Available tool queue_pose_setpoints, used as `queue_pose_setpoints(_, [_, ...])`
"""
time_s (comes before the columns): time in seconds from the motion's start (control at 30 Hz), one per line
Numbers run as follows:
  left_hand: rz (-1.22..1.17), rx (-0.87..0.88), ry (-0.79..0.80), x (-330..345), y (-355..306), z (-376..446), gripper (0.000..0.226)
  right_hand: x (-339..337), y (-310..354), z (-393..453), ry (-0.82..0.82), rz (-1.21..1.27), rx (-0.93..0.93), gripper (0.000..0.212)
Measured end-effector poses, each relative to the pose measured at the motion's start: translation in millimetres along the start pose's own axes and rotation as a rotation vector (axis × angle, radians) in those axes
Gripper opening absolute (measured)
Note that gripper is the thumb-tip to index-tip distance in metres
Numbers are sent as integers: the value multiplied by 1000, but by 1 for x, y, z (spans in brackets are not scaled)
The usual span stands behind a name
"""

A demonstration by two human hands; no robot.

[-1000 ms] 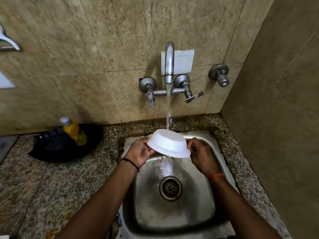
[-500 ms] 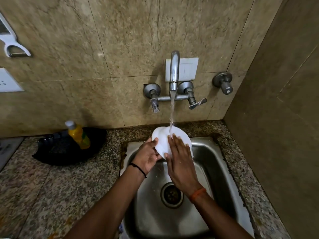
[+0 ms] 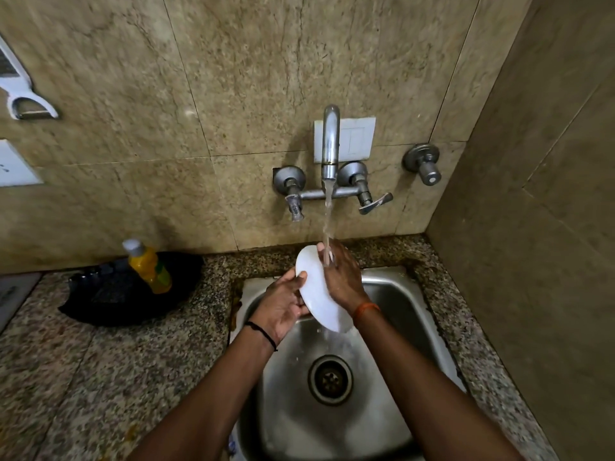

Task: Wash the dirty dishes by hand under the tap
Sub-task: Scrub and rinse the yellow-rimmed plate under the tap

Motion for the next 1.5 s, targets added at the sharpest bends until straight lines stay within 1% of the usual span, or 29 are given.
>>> queue_pose_setpoints(0.07, [-26,9,-4,-4,-2,0,39,-1,-13,-2,-28,25,69,53])
queue_pose_setpoints(0.13, [-76,28,3,-10,-5,1,38,0,-30,-10,-12,36,180,64])
queue_pose_setpoints(0.17, [-106,36,6,-14,-6,1,37,1,-34,-16,-2,17,204,68])
queue_pose_setpoints(0.2, [-137,43,7,-17,-7,1,35,1,-34,-23,-5,-27,184,70])
queue_pose_setpoints(0.23, [-169,46,2,-19,-7,2,33,1,-28,-32,-19,-96,118,71])
queue_pose_setpoints(0.33, [-293,29,-16,-18,-6,2,25,6,10,-65,-73,-306,-207,71])
queue_pose_setpoints(0.37, [-331,15,-23,-16,-3,2,25,10,21,-73,-75,-346,-290,70])
queue_pose_setpoints(0.4, [-361,-1,-28,-14,0,2,26,13,28,-77,-68,-364,-336,68])
queue_pose_setpoints(0.47, [-359,-18,-18,-11,6,0,28,13,35,-70,-39,-382,-362,62])
queue_pose_setpoints(0.57, [-212,6,78,-5,9,-8,23,3,33,-41,10,-400,-351,54])
queue_pose_setpoints(0.67, [-170,-5,98,-11,10,-12,22,-20,15,-12,8,-242,-163,51])
queue_pose_setpoints(0.73, [-164,0,104,-18,5,-11,25,-31,-7,-3,32,-77,32,55])
queue_pose_setpoints(0.83, [-201,24,85,-32,-6,-6,28,-21,-45,-15,164,456,447,56])
queue_pose_setpoints(0.87, [-205,36,78,-36,-9,-4,28,-13,-54,-22,229,605,543,54])
queue_pose_setpoints(0.9, [-193,48,62,-39,-11,-2,27,-8,-60,-28,275,724,598,49])
queue_pose_setpoints(0.97, [-93,67,-37,-48,-11,3,26,-7,-69,-34,299,890,634,38])
queue_pose_setpoints(1.03, [97,68,-216,-58,-4,9,24,-9,-73,-36,244,1008,625,32])
queue_pose_setpoints(1.1, [303,58,-394,-62,2,10,24,-11,-70,-37,180,1050,582,31])
queue_pose_setpoints(1.13, [396,65,-441,-58,3,9,31,-10,-68,-37,149,1036,566,31])
queue_pose_setpoints(1.2, [610,129,-466,-41,-1,5,53,-10,-63,-38,100,1033,538,33])
queue_pose_setpoints(1.3, [932,382,-515,-14,-15,-3,80,-16,-54,-38,43,1036,503,32])
queue_pose_setpoints(1.33, [1055,480,-515,-4,-19,-8,85,-18,-51,-38,32,1034,503,32])
queue_pose_setpoints(1.4, [1273,637,-479,17,-22,-16,89,-19,-47,-41,26,1056,507,31])
queue_pose_setpoints(1.5, [1586,770,-423,43,-18,-20,91,-16,-44,-46,31,1161,525,28])
Point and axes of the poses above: each hand's wrist, its own z-axis towards the middle knuckle, its own x-axis out of the palm, y = z × x, the point moved 8 cm from there along z, towards the middle knuckle, and after that the axes turned 6 degrees about -y, right-handed, at the moved point
